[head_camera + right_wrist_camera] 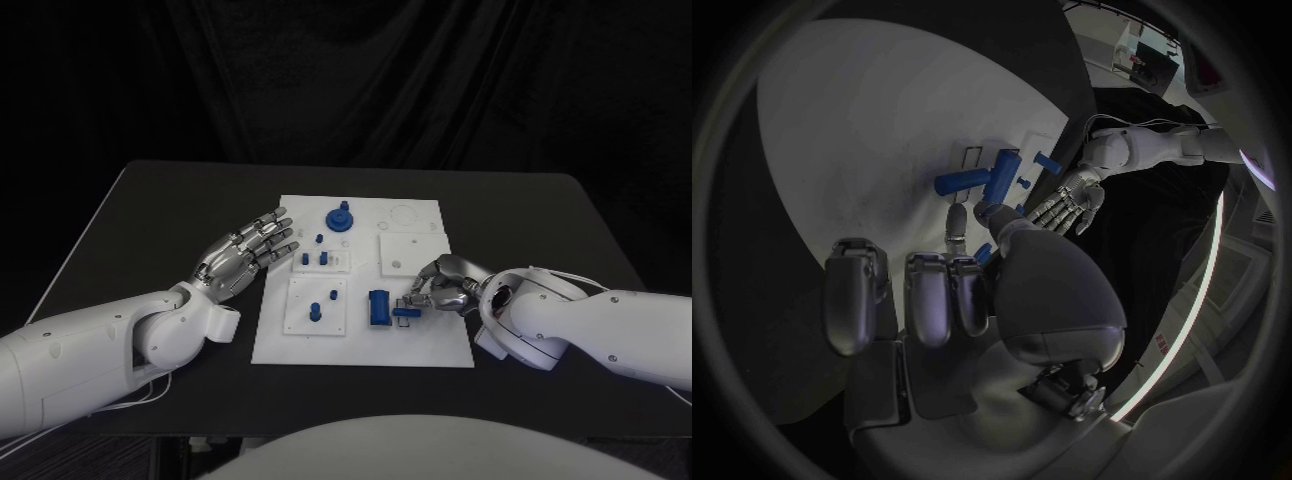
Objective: Assemble the parts on the task board
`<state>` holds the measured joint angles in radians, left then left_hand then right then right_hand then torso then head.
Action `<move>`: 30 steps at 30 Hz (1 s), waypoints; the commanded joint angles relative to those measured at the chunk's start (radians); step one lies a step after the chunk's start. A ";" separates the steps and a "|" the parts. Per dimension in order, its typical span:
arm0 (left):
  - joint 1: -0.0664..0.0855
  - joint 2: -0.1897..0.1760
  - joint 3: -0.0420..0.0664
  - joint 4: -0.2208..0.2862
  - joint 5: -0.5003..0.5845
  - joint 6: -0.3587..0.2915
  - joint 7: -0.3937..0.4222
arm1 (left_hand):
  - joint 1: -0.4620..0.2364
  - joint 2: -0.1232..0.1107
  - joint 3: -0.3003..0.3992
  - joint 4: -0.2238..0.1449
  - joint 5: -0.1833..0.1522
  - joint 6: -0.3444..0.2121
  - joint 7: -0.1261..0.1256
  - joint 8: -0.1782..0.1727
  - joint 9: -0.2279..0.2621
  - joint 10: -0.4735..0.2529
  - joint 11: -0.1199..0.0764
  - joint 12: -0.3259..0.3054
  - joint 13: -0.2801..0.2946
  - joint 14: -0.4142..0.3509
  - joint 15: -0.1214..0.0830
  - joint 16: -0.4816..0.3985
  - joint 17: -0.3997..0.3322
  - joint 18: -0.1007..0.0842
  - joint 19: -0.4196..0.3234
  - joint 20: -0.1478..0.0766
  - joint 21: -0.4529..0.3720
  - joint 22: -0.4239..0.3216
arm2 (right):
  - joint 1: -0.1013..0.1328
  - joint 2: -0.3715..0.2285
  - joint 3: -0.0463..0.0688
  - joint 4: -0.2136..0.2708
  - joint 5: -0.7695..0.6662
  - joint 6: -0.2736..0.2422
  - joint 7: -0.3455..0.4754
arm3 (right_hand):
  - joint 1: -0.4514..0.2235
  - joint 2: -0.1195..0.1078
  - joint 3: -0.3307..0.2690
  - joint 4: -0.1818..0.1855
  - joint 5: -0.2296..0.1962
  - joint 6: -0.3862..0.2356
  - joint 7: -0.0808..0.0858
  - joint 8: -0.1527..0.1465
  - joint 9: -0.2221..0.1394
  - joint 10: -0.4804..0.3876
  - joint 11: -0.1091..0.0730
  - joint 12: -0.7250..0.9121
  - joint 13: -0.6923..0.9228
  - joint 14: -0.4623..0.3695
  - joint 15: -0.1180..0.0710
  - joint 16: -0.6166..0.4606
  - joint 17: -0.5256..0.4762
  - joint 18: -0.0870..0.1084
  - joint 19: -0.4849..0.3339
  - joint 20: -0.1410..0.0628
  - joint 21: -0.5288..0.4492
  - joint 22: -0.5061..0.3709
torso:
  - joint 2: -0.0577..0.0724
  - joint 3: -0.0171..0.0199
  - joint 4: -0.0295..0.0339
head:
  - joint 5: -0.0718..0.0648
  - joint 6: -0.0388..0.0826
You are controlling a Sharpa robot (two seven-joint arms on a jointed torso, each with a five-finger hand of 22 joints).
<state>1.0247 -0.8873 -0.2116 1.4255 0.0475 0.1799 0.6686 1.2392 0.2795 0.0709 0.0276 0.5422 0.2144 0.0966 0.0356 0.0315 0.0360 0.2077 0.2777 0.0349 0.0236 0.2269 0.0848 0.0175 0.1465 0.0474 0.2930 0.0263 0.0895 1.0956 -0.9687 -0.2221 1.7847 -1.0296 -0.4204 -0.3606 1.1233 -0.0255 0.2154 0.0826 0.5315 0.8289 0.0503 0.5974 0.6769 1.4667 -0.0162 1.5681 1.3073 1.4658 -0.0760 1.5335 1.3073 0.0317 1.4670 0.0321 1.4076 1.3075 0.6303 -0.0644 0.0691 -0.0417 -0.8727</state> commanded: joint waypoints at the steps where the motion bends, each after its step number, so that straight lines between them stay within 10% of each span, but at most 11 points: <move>1: -0.002 0.001 0.001 0.000 -0.001 0.016 0.008 | -0.007 -0.001 0.005 0.002 0.007 -0.003 0.007 0.006 0.001 -0.001 0.006 0.004 0.002 -0.003 0.004 0.004 0.001 -0.016 0.007 -0.002 0.005 -0.001 | 0.001 -0.005 -0.001 0.006 -0.029 0.007 0.012 | -0.005 -0.004 -0.003 -0.002 -0.059 -0.021 0.006 -0.009 -0.008 0.104 0.001 0.003 0.263 0.082 -0.005 -0.005 0.148 0.014 0.033 -0.004 -0.010 0.202 | -0.001 0.0004 -0.0006 | -0.001 0.000; 9: -0.003 0.000 0.001 0.000 -0.001 0.016 0.009 | -0.007 -0.001 0.005 0.002 0.007 -0.003 0.007 0.006 0.001 -0.001 0.006 0.004 0.002 -0.003 0.004 0.004 0.001 -0.016 0.007 -0.002 0.005 -0.001 | 0.001 -0.026 -0.003 0.028 -0.102 -0.040 0.097 | -0.039 -0.010 -0.039 0.035 -0.183 -0.082 0.048 -0.100 -0.091 0.104 0.038 0.003 0.263 0.083 0.027 -0.004 0.150 0.014 0.031 0.021 -0.014 0.201 | 0.000 0.0006 0.0004 | 0.000 0.000; 15: -0.003 -0.003 0.001 0.001 -0.001 0.017 0.010 | -0.007 -0.001 0.005 0.002 0.007 -0.003 0.007 0.006 0.001 -0.001 0.006 0.004 0.002 -0.003 0.004 0.004 0.001 -0.016 0.007 -0.002 0.005 -0.001 | 0.000 -0.050 -0.005 0.062 -0.221 -0.081 0.156 | 0.033 -0.027 -0.030 -0.014 -0.090 -0.076 0.069 -0.182 -0.188 0.104 0.058 0.003 0.263 0.088 0.046 0.007 0.177 0.011 0.037 0.042 0.002 0.207 | -0.001 -0.0001 0.0004 | 0.002 0.000; 30: -0.004 -0.003 0.001 0.000 -0.001 0.018 0.010 | -0.008 0.000 0.009 0.001 0.007 -0.003 0.007 0.006 0.001 -0.002 0.006 0.004 0.002 -0.003 0.004 0.005 0.001 -0.016 0.007 -0.002 0.005 -0.002 | -0.010 -0.066 -0.014 0.105 -0.457 -0.024 0.071 | 0.113 -0.046 0.014 -0.100 -0.003 -0.044 0.078 -0.235 -0.266 0.104 0.066 0.003 0.263 0.089 0.054 0.011 0.187 0.009 0.038 0.050 0.010 0.209 | 0.001 0.0004 0.0000 | -0.003 0.000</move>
<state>1.0223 -0.8914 -0.2116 1.4251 0.0475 0.1818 0.6679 1.2392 0.2795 0.0737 0.0304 0.5422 0.2144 0.0966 0.0356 0.0314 0.0361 0.2077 0.2777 0.0349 0.0236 0.2269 0.0848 0.0175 0.1465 0.0474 0.2930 0.0263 0.0895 1.0897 -1.0356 -0.2360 1.8869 -1.4017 -0.4584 -0.2501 1.2284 -0.0708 0.2302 -0.0121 0.5339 0.7764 0.1284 0.3668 0.4124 1.4665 0.0450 1.5681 1.3073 1.4667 -0.0284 1.5381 1.3073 0.0316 1.4669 0.0752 1.4123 1.3075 0.6305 -0.0641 0.0688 -0.0448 -0.8727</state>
